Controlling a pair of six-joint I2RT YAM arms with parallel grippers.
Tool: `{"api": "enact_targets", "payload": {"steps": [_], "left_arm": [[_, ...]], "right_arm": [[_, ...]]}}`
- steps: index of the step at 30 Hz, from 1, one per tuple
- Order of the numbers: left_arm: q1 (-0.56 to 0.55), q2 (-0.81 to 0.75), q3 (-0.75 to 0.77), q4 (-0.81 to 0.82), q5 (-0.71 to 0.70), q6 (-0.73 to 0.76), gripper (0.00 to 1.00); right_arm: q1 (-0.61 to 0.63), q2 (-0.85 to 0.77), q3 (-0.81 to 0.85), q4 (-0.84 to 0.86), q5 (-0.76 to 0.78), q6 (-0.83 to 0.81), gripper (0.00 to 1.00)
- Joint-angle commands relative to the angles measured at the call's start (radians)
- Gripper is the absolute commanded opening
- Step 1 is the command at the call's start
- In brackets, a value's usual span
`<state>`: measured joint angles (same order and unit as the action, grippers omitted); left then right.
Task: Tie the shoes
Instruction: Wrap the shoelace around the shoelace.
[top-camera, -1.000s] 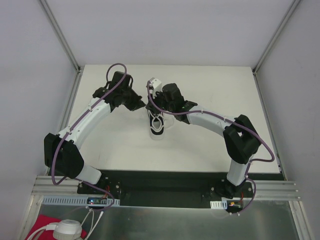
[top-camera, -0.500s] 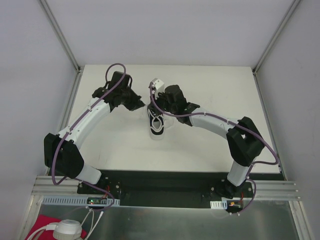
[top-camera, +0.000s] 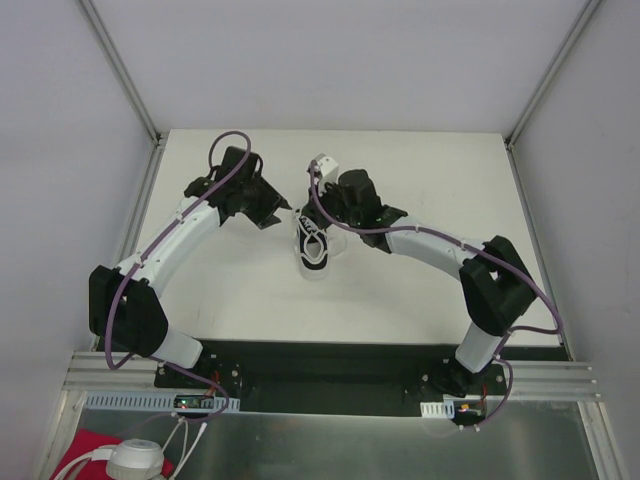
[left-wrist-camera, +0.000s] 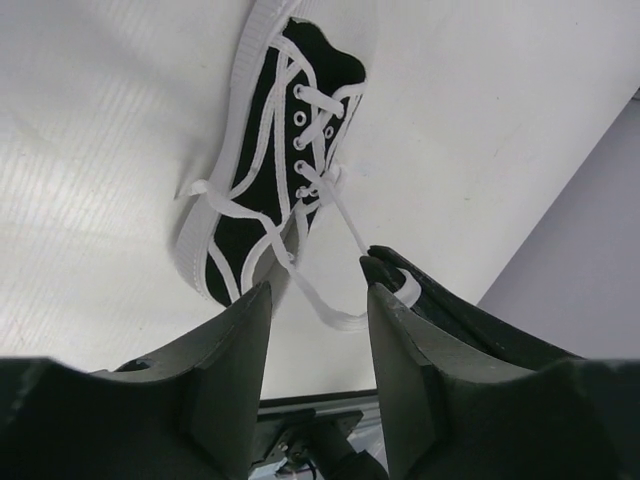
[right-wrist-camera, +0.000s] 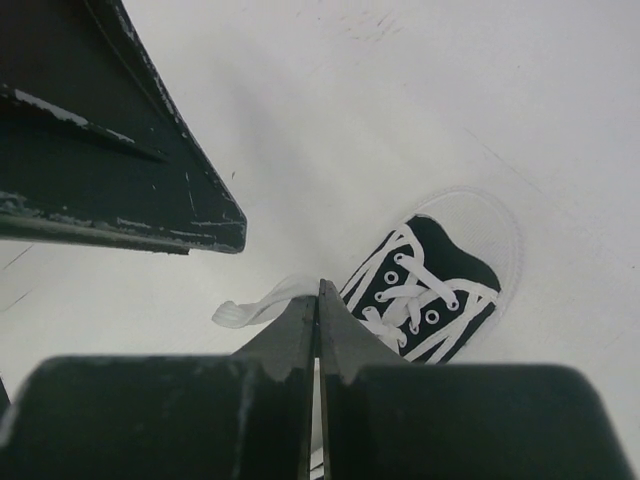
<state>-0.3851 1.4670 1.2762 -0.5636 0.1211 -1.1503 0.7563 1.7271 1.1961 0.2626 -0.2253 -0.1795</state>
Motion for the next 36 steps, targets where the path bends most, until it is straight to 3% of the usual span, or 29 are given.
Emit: {"api": "enact_targets", "payload": {"steps": [1, 7, 11, 16, 22, 30, 36], "left_arm": [[0.031, -0.028, -0.018, -0.01, -0.014, 0.02, 0.35], [0.035, -0.013, -0.023, -0.004, 0.025, 0.115, 0.28], [0.035, -0.031, -0.093, 0.14, 0.106, 0.262, 0.25], [0.032, -0.05, -0.164, 0.312, 0.277, 0.467, 0.27], [0.032, -0.097, -0.195, 0.386, 0.293, 0.633, 0.29], [0.025, -0.083, -0.163, 0.419, 0.397, 0.735, 0.36], [0.011, -0.047, -0.144, 0.421, 0.384, 0.73, 0.34]], "right_arm": [[-0.009, -0.051, 0.005, 0.07, -0.034, 0.032, 0.01], [-0.031, -0.028, 0.022, 0.067, -0.059, 0.074, 0.01], [-0.038, -0.006, 0.06, 0.032, -0.077, 0.089, 0.01], [-0.04, 0.015, 0.091, 0.001, -0.083, 0.097, 0.01], [-0.041, 0.017, 0.095, -0.005, -0.083, 0.097, 0.01], [-0.04, 0.025, 0.112, -0.011, -0.086, 0.098, 0.01], [-0.041, 0.028, 0.114, -0.013, -0.089, 0.103, 0.01]]}}
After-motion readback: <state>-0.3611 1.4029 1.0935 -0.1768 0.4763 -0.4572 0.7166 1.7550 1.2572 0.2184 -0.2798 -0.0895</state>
